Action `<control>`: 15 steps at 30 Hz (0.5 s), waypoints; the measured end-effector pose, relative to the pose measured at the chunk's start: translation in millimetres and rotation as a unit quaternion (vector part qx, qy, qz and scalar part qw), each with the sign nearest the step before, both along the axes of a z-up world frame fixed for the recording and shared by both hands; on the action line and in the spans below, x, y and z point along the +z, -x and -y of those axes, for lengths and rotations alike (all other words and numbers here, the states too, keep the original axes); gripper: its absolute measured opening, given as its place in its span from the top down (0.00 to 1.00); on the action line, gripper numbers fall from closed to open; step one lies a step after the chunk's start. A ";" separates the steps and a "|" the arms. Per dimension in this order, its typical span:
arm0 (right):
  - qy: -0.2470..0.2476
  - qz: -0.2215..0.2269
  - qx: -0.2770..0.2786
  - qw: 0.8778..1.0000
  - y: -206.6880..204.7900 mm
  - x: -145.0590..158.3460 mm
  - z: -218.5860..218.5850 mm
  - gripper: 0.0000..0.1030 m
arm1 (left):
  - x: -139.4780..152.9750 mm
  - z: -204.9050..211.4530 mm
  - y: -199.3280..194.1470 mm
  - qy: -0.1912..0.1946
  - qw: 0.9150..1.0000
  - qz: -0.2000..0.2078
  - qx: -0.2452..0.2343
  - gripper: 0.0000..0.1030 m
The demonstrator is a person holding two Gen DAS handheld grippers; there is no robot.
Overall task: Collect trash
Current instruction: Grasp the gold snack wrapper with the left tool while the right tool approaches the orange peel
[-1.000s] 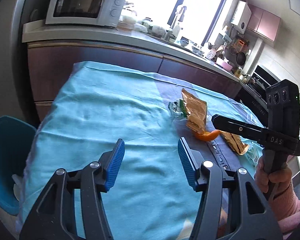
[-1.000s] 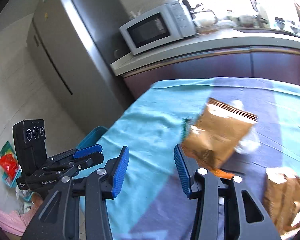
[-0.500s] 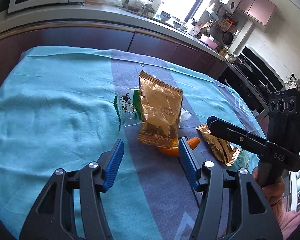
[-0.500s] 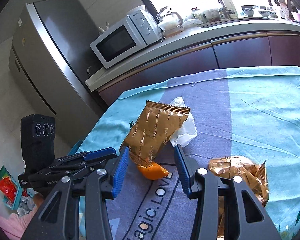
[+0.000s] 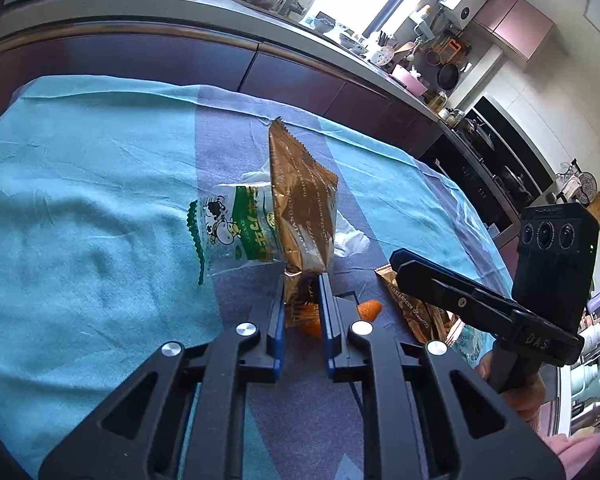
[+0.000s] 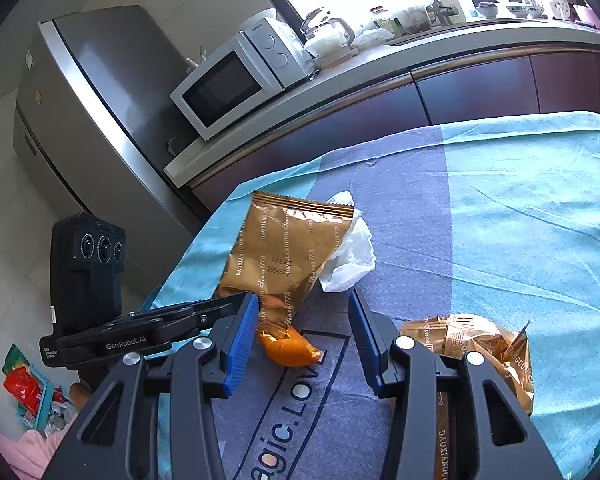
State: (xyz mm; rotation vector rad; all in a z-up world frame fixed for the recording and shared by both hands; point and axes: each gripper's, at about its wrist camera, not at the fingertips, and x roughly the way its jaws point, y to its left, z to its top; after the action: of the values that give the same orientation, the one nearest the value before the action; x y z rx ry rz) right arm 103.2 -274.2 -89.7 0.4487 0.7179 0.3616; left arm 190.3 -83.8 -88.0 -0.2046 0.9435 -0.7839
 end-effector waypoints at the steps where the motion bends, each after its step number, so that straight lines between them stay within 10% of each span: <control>1: 0.000 0.000 -0.001 1.000 -0.4 -0.1 0.1 0.57 | 2.1 -1.4 2.4 0.000 1.000 0.006 0.002 0.88; 15: 0.016 -0.041 -0.035 0.998 -31.5 -9.6 2.8 0.52 | 29.5 -70.1 35.6 0.048 0.998 0.028 0.022 0.93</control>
State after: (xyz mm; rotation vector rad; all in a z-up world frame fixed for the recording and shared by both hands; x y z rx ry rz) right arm 134.6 -277.1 -99.3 0.4601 0.7849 0.2662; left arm 154.7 -13.7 -58.5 -0.2847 0.8465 -0.7913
